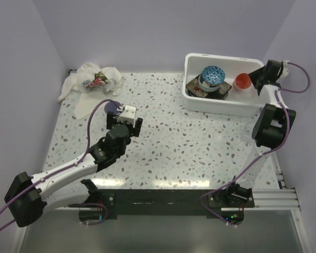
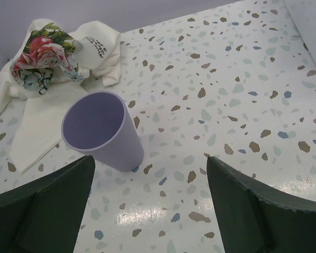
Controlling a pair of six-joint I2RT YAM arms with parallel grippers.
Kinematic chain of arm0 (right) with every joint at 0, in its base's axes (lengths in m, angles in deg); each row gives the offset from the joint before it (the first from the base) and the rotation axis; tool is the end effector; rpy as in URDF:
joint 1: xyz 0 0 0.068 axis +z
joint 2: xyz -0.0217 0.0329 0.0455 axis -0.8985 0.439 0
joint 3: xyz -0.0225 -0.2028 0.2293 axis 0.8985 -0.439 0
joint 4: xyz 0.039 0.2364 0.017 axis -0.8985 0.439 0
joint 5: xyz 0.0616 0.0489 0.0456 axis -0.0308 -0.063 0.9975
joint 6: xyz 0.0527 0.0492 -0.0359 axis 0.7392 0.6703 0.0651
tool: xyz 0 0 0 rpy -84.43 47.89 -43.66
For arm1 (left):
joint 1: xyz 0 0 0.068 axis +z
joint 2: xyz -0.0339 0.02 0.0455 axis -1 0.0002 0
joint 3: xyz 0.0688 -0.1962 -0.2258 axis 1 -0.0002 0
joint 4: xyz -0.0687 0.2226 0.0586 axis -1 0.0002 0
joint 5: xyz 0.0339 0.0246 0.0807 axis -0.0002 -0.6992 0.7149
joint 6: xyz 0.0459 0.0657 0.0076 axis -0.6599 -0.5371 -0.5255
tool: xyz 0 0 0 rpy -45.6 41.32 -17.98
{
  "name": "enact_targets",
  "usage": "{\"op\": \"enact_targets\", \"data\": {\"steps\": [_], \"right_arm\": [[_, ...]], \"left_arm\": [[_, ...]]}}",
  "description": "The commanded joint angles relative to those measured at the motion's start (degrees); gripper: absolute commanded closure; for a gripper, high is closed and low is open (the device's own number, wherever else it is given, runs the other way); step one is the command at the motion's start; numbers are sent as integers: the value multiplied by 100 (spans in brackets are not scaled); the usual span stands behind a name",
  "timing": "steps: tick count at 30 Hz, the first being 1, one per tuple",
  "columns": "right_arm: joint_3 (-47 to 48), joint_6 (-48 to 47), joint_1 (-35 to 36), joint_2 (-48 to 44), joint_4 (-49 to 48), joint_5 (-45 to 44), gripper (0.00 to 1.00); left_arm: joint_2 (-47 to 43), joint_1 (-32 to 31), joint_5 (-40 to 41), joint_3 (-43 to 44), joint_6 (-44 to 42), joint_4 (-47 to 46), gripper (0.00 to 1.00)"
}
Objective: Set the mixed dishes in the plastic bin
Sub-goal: Place the cup in the plastic bin.
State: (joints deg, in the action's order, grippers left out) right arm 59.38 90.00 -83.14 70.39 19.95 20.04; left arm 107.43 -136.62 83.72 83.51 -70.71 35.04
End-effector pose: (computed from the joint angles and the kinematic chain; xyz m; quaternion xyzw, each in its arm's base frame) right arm 0.4981 -0.1754 0.2792 0.4688 0.7118 0.1116 0.5110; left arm 0.1795 -0.1218 0.3000 0.0805 0.7659 0.0305 0.6372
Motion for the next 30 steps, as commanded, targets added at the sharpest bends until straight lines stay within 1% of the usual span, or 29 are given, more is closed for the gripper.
{"op": "enact_targets", "data": {"steps": [1, 4, 5, 9, 14, 19, 21, 24, 26, 30], "right_arm": [[312, 109, -33, 137, -137, 123, 57], [488, 74, -24, 313, -49, 150, 57], [514, 74, -33, 348, -40, 289, 57], [392, 22, -25, 357, -102, 422, 58], [558, 21, -25, 533, -137, 633, 57], [944, 83, -33, 743, -67, 633, 47], [1059, 118, -24, 875, -14, 668, 45], [1060, 197, -24, 911, -110, 712, 44], [981, 223, -24, 876, -163, 747, 44], [893, 154, -24, 735, -234, 774, 39]], "left_arm": [[21, 31, 2, -3, -44, -314, 8], [30, 23, -7, -12, -53, -314, 8], [39, 23, -7, -12, -53, -314, 8], [47, 23, -34, -20, -62, -323, 8], [56, 31, -60, -20, -44, -323, 8], [74, 31, -60, -20, -62, -323, 8], [83, 23, -69, -20, -62, -323, 8], [109, 31, -60, -20, -62, -323, 8], [118, 31, -51, -20, -62, -331, 8], [109, 23, -77, -20, -62, -331, 8]]}}
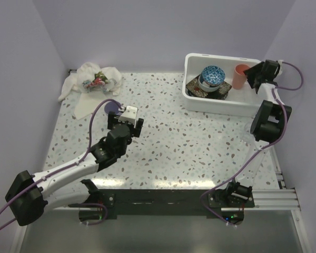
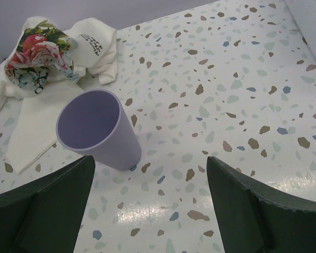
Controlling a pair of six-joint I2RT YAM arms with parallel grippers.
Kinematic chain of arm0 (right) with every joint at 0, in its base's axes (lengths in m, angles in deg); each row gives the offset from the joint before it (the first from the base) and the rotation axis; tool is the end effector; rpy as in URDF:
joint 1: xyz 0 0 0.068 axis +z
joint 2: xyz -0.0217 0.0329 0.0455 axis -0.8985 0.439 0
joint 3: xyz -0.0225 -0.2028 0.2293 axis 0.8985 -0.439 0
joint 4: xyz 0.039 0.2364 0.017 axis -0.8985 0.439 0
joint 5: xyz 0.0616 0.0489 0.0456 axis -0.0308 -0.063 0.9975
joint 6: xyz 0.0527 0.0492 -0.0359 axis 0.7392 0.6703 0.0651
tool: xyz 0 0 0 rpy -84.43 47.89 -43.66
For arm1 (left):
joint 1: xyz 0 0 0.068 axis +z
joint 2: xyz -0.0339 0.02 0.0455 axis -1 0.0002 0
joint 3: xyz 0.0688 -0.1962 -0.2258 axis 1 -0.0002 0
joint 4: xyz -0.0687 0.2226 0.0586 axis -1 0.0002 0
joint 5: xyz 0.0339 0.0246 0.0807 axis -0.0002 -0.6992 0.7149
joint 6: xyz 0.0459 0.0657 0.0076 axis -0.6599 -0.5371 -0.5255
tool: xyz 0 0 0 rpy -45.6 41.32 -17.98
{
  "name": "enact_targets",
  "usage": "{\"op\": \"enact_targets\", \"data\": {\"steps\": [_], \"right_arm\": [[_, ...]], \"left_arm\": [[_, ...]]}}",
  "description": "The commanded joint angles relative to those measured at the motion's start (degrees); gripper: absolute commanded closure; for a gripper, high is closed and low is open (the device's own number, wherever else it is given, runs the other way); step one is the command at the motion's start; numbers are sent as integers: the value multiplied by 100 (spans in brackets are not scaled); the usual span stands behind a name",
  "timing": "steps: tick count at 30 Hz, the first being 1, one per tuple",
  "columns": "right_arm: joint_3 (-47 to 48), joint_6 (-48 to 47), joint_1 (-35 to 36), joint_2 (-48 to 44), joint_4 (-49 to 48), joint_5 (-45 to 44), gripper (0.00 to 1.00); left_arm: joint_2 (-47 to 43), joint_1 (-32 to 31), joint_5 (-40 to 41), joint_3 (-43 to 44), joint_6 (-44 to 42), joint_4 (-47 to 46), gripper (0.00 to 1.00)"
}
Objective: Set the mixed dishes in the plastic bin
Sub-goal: Place the cup in the plastic bin.
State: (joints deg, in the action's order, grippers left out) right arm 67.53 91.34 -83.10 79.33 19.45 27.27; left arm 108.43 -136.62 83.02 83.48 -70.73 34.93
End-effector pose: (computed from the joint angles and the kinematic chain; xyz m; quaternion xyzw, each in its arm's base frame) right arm 0.5363 -0.1790 0.2489 0.4497 0.7249 0.1692 0.4936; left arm 0.1817 -0.1250 0.2965 0.0884 0.7695 0.0299 0.6319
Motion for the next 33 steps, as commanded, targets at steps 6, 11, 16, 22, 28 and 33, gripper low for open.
{"op": "enact_targets", "data": {"steps": [6, 11, 16, 22, 28, 33], "right_arm": [[-186, 1, -64, -484, -244, 94, 27], [-924, 81, -73, -1019, -763, 103, 16], [-1608, -68, -117, -1503, -1096, 234, 9], [-2557, -200, -169, -2284, -1335, 568, 6], [-3725, -428, -161, -3539, -1195, 1007, 5], [-4527, -796, 49, -4631, -808, 1377, 5]], "left_arm": [[-44, 31, -8, -18, -69, -312, 9], [-114, 23, 19, -1, -42, -277, 8], [-158, 23, 28, 52, 28, -189, 8], [-229, 31, 63, 131, 125, -57, 8], [-185, 198, 81, 359, 388, 312, 7], [-255, 874, -341, 491, 933, 558, 7]]}}
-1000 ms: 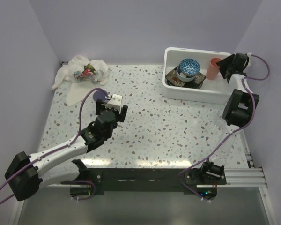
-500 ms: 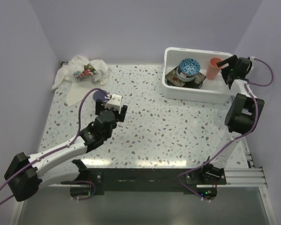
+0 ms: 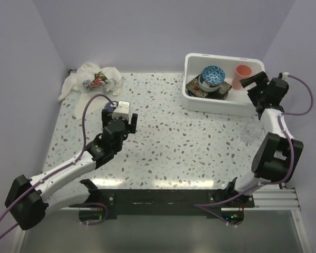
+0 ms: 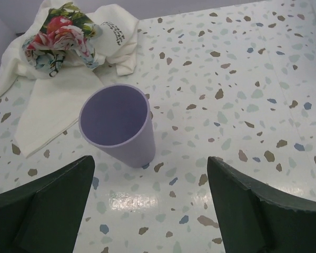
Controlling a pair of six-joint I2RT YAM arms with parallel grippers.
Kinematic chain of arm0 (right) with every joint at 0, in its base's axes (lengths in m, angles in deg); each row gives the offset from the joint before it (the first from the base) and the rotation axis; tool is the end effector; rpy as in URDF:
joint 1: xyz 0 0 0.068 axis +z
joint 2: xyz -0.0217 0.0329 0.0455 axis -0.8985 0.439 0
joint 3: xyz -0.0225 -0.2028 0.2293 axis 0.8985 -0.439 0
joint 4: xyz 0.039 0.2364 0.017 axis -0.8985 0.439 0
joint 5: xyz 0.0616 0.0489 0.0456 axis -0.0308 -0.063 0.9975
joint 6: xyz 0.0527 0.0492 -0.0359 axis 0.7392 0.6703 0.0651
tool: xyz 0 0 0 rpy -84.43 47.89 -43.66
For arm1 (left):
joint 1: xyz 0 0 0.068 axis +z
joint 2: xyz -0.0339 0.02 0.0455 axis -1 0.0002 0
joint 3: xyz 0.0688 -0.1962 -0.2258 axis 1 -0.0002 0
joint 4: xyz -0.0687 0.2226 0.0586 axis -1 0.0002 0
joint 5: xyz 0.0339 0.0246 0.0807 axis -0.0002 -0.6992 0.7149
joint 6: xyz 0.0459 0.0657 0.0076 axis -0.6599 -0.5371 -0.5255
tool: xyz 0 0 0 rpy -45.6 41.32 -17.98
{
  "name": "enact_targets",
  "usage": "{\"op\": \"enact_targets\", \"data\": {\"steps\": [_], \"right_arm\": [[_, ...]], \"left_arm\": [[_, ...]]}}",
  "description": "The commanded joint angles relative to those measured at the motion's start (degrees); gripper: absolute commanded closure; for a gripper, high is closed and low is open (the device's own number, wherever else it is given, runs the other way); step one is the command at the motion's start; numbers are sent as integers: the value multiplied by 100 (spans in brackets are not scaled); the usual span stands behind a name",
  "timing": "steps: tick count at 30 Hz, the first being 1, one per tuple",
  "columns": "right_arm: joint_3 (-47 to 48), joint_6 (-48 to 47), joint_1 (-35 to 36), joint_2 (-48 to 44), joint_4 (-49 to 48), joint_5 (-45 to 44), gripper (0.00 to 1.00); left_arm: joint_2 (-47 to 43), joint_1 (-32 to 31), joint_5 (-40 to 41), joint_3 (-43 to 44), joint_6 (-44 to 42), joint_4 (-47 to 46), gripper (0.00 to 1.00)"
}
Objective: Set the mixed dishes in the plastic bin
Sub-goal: Pick up the cup from the center of the board.
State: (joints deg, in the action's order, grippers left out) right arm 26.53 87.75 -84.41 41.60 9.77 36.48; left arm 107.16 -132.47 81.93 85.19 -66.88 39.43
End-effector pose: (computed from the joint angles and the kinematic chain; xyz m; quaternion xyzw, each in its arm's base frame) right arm 0.3686 -0.1185 0.3190 0.3754 0.7286 0.2198 0.5290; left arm 0.1867 -0.1096 0.3015 0.0463 0.7804 0.0308 0.6228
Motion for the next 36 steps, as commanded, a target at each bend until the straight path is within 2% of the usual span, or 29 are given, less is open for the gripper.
{"op": "enact_targets", "data": {"steps": [1, 6, 12, 17, 23, 26, 27, 29, 32, 35, 36], "right_arm": [[-680, -491, 260, -1043, 300, 440, 5], [-1367, -694, 1172, -2439, 662, 115, 5], [-2097, -799, 2262, -3276, 846, 53, 3], [-2221, -1063, 2458, -3856, 1391, 193, 2], [-2247, -1485, 2475, -4375, 2023, 334, 2], [-2317, -1529, 2502, -4516, 2156, 439, 2], [-2343, -1529, 2519, -4542, 2174, 440, 2], [-2396, -1546, 2546, -4578, 2182, 448, 2], [-2344, -1642, 2589, -4587, 2209, 440, 2], [-2239, -1844, 2642, -4543, 2270, 405, 2], [-2221, -1871, 2651, -4517, 2305, 396, 2]], "left_arm": [[-120, 564, -267, 347, 618, 152, 7], [3, 1381, -513, 724, 1242, 521, 7], [574, 2094, -768, 1383, 1726, 1153, 9], [1400, 2831, -1583, 1762, 2209, 1435, 14], [2173, 3377, -2103, 1982, 2438, 1558, 26], [2350, 3404, -2227, 2052, 2430, 1585, 36], [2367, 3404, -2253, 2053, 2430, 1593, 44], [2376, 3404, -2350, 2026, 2403, 1585, 50], [2315, 3404, -2517, 2017, 2377, 1628, 72], [2192, 3395, -2684, 2026, 2359, 1708, 88], [2148, 3395, -2737, 2026, 2351, 1751, 97]]}}
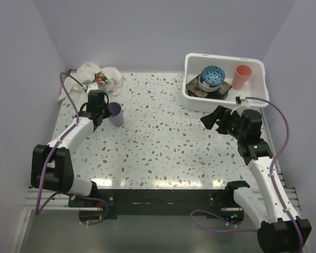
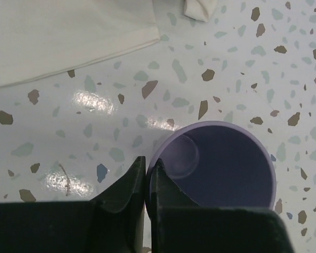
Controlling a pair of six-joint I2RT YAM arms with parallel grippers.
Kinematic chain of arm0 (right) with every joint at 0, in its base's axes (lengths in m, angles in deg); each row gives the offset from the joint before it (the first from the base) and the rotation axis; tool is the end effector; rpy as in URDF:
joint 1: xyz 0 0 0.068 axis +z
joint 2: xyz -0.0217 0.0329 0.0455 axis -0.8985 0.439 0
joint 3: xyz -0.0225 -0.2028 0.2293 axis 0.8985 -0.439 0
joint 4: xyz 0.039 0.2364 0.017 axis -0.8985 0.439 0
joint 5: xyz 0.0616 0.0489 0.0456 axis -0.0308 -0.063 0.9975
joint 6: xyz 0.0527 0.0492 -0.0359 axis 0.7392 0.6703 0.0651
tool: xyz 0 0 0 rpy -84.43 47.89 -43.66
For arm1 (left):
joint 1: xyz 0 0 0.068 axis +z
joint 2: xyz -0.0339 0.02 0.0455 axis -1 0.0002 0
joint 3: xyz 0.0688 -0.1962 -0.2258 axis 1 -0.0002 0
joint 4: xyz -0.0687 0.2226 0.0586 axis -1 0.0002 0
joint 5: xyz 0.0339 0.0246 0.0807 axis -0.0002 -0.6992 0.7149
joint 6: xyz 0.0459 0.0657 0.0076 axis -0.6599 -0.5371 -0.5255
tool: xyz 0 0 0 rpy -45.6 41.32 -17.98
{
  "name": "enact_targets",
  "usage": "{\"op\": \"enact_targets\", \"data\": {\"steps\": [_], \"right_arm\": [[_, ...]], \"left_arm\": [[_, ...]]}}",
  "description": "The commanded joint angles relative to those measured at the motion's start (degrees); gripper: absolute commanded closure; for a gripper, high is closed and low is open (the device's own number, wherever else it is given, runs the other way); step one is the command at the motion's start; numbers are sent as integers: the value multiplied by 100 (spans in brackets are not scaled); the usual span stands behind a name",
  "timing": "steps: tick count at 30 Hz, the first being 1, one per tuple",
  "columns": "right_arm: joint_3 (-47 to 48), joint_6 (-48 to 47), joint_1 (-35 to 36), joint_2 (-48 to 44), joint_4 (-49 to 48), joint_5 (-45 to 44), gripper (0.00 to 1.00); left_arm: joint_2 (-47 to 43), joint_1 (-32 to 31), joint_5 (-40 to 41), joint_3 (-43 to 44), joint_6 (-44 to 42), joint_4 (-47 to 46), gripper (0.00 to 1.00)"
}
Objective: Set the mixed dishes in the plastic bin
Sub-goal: Pick up the cup from the center of the board.
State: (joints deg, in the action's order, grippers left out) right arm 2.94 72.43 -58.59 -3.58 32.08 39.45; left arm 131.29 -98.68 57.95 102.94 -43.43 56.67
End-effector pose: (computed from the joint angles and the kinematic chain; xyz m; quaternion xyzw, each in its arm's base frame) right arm 0.1679 0.0371 0.3218 0.0821 0.8174 0.2859 0.4934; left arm 0.3096 -0.0272 0.2641 -0.2143 0.8753 -0.0070 0.4334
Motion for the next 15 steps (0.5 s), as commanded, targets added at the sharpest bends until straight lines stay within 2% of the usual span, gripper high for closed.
{"op": "enact_targets", "data": {"steps": [1, 6, 15], "right_arm": [[146, -357, 79, 10, 109, 90, 2], [173, -348, 210, -60, 162, 37, 2], [331, -576, 711, -34, 171, -51, 2]], "left_arm": [[-343, 16, -374, 251, -3, 45, 100], [-625, -97, -638, 313, -83, 273, 100], [-661, -1319, -550, 936, -83, 1028, 100]]}}
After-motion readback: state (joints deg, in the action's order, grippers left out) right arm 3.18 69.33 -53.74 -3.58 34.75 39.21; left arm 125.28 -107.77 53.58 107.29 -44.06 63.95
